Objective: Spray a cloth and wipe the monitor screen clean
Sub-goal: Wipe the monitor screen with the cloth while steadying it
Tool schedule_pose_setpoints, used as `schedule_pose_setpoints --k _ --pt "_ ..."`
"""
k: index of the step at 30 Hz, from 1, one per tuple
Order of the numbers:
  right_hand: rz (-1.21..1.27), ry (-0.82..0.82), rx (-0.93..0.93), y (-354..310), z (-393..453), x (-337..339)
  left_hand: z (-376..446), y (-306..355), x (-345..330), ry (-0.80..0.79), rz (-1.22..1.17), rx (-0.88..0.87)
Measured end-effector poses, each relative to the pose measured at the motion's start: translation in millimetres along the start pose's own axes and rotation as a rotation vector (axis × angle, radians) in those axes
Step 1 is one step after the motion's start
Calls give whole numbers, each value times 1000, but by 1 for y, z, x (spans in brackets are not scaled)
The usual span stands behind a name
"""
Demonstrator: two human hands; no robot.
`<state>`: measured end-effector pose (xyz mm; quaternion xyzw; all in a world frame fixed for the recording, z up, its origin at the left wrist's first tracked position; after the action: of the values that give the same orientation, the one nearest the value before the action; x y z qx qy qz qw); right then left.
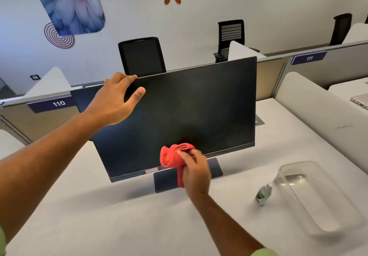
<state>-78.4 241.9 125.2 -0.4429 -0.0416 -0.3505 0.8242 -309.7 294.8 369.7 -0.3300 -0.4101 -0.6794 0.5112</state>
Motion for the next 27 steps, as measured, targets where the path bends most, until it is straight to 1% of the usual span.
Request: schedule_pose_setpoints --k 1,2,4,5,6,7,8,9,10,12,14,15,17,19,20,24,25,26,27 --pt "45 -25 -89 11 11 10 0 0 0 -1 2 -9" --pt "9 28 -191 28 25 22 0 0 -1 -3 4 -17" --pt "-37 239 -426 65 53 56 2 1 -1 -13 6 -23" --pt "-54 317 -568 88 63 69 2 3 -2 -17 2 -21" --pt "-34 353 -697 101 67 76 2 4 -2 -15 -3 -19" --pt "-35 371 -787 107 67 75 2 6 -2 -9 -8 -18" --pt "-18 388 -832 104 62 69 2 7 -3 -3 -9 -19" --pt "-6 390 -818 93 57 59 2 8 -3 1 -8 -19" --pt "30 375 -763 75 48 46 1 7 -3 2 -6 -14" --pt "69 300 -547 33 21 17 0 5 -3 -4 -6 -4" --pt "71 149 -321 1 -5 -6 -1 1 -2 -9 -3 6" --pt "68 86 -230 -6 -11 -12 -2 -1 -2 -15 0 10" --pt "85 20 -163 -1 -4 -11 -2 -3 -2 -33 -1 9" --pt "96 91 -207 18 18 6 -1 -2 -2 -42 -5 5" --pt "88 149 -278 30 33 18 0 -1 -2 -45 -6 5" --pt "63 396 -662 78 116 64 0 1 -3 -51 -16 12" --pt "67 434 -712 81 139 70 -1 1 -3 -49 -16 13" --pt "64 453 -718 77 163 74 -1 2 -4 -48 -17 16" --pt "44 449 -684 66 186 73 -2 2 -5 -48 -21 23"
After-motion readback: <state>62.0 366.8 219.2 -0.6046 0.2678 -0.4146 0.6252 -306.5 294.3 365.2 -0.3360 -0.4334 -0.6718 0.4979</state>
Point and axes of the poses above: each hand's wrist, its own z-axis towards the middle knuckle, its own x-axis out of the back of the hand, y = z × x, the point moved 6 cm from there along z, towards the middle knuckle, and after that the axes turned 9 degrees about y, right-handed, at the moved point
